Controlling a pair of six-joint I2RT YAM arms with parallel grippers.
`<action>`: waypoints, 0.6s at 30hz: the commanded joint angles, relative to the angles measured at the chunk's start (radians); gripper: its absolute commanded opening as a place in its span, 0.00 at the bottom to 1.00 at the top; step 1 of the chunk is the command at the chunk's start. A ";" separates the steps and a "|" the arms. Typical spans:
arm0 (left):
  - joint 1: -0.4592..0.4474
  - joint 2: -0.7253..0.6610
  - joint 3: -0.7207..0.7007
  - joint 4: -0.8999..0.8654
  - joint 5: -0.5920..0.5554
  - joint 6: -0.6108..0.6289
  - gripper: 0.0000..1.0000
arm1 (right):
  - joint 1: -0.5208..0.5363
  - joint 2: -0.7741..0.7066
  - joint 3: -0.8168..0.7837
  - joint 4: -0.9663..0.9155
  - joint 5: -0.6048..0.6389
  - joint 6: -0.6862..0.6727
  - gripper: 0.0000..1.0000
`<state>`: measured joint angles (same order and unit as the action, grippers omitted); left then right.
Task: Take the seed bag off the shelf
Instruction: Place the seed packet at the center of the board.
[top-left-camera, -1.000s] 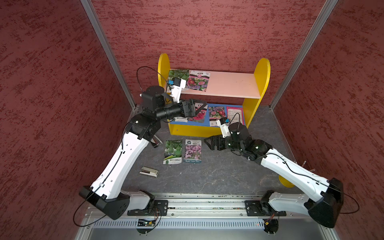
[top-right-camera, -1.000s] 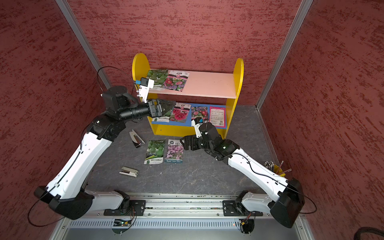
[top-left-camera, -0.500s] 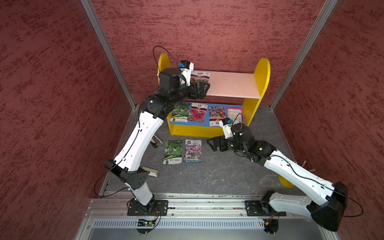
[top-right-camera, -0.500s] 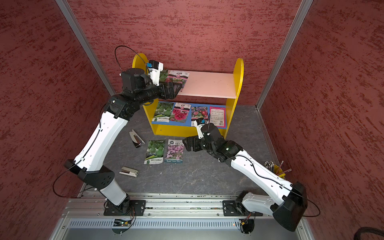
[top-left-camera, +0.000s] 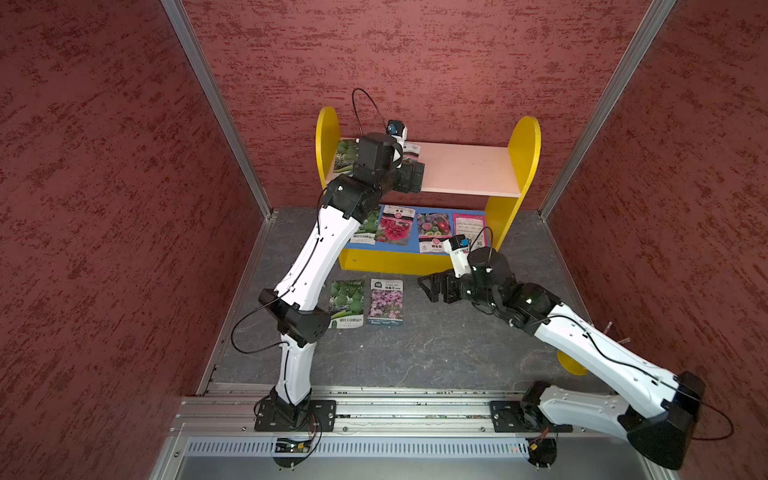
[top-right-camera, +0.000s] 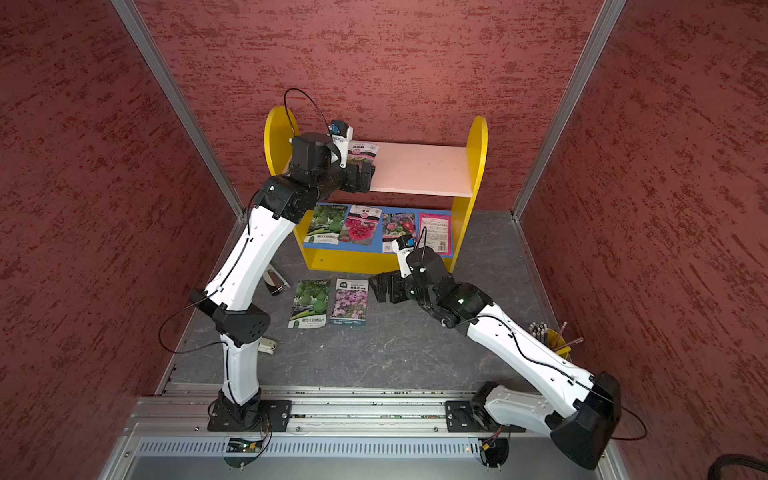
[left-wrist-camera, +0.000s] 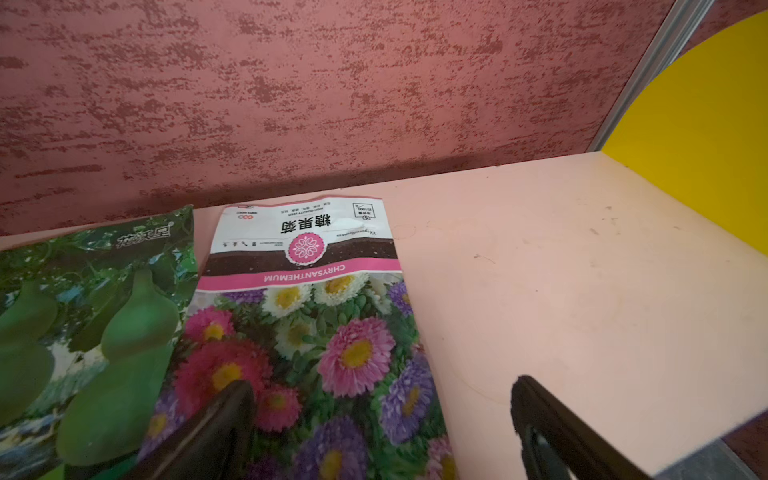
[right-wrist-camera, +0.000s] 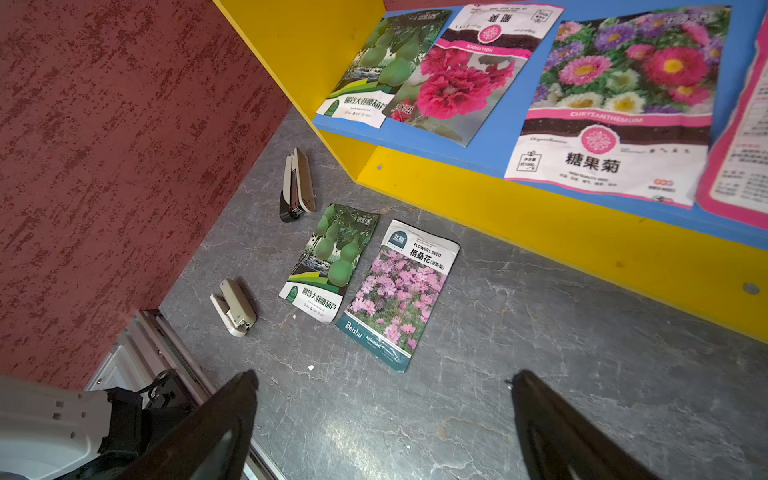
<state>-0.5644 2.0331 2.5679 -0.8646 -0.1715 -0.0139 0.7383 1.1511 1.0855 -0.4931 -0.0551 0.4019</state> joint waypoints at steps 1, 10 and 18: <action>-0.007 0.016 0.034 -0.031 -0.042 0.026 1.00 | 0.008 -0.022 -0.006 -0.010 0.037 -0.015 0.98; -0.043 0.026 0.033 -0.063 -0.009 0.014 1.00 | 0.009 -0.030 -0.024 0.001 0.044 -0.012 0.98; -0.071 0.014 0.033 -0.129 0.023 -0.031 1.00 | 0.009 -0.039 -0.032 0.006 0.044 -0.006 0.98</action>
<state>-0.6250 2.0552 2.5908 -0.9165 -0.1799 -0.0120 0.7383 1.1347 1.0710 -0.4988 -0.0383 0.3996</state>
